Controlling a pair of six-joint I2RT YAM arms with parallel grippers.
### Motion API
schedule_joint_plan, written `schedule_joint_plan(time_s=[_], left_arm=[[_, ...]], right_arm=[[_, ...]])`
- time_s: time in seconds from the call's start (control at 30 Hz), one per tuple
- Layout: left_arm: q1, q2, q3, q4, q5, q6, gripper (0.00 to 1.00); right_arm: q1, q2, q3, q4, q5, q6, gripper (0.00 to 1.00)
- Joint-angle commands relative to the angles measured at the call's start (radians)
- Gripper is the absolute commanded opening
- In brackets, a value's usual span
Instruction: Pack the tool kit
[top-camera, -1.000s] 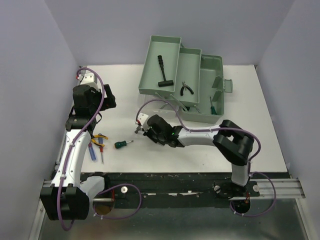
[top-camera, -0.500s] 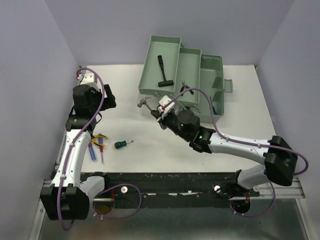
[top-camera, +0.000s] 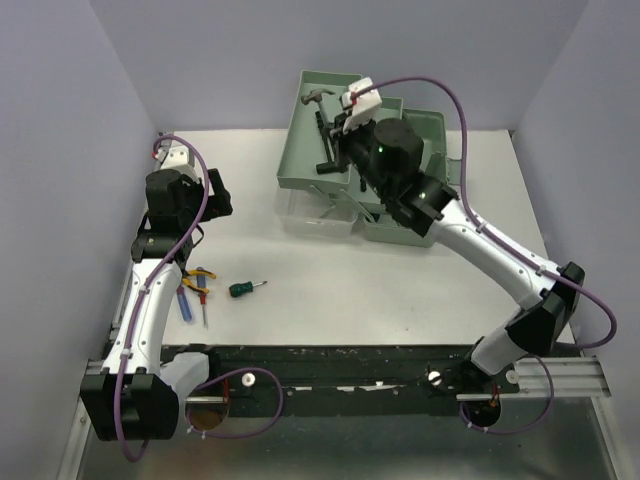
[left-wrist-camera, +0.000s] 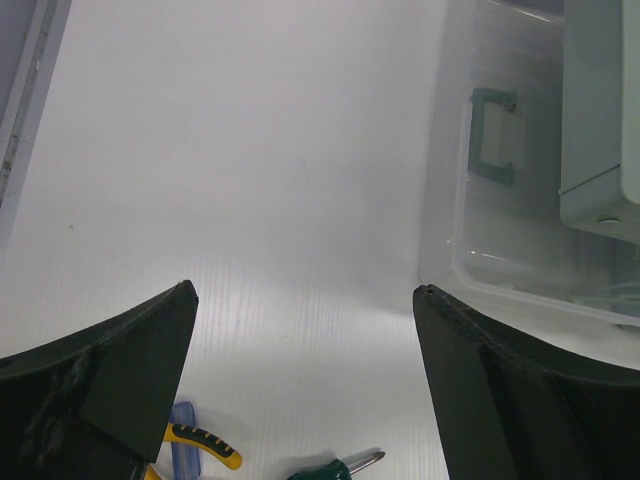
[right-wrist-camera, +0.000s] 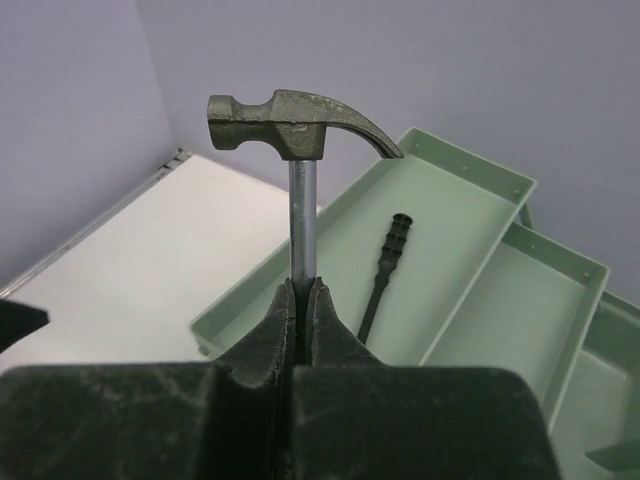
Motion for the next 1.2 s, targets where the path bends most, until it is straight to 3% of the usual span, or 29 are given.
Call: schedule_joint_plan(time_s=[0.0, 0.17, 0.43, 0.73, 0.93, 1.17], left_arm=[[-0.003, -0.025, 0.001, -0.003, -0.006, 0.007, 0.99], [-0.003, -0.028, 0.001, -0.001, -0.007, 0.009, 0.99], [-0.003, -0.030, 0.001, -0.001, -0.009, 0.010, 0.99], [-0.002, -0.025, 0.000, -0.001, -0.009, 0.012, 0.99], [-0.002, -0.024, 0.001, -0.003, -0.006, 0.012, 0.99], [-0.003, -0.022, 0.001, 0.000, -0.006, 0.010, 0.99]], right_arm=[[-0.098, 0.114, 0.193, -0.291, -0.095, 0.156, 0.00], [-0.153, 0.252, 0.339, -0.305, -0.168, 0.181, 0.01], [-0.161, 0.516, 0.609, -0.395, -0.098, 0.202, 0.00], [-0.162, 0.631, 0.711, -0.426, -0.003, 0.234, 0.01], [-0.162, 0.638, 0.680, -0.469, 0.066, 0.248, 0.01], [-0.162, 0.636, 0.671, -0.469, 0.054, 0.227, 0.25]])
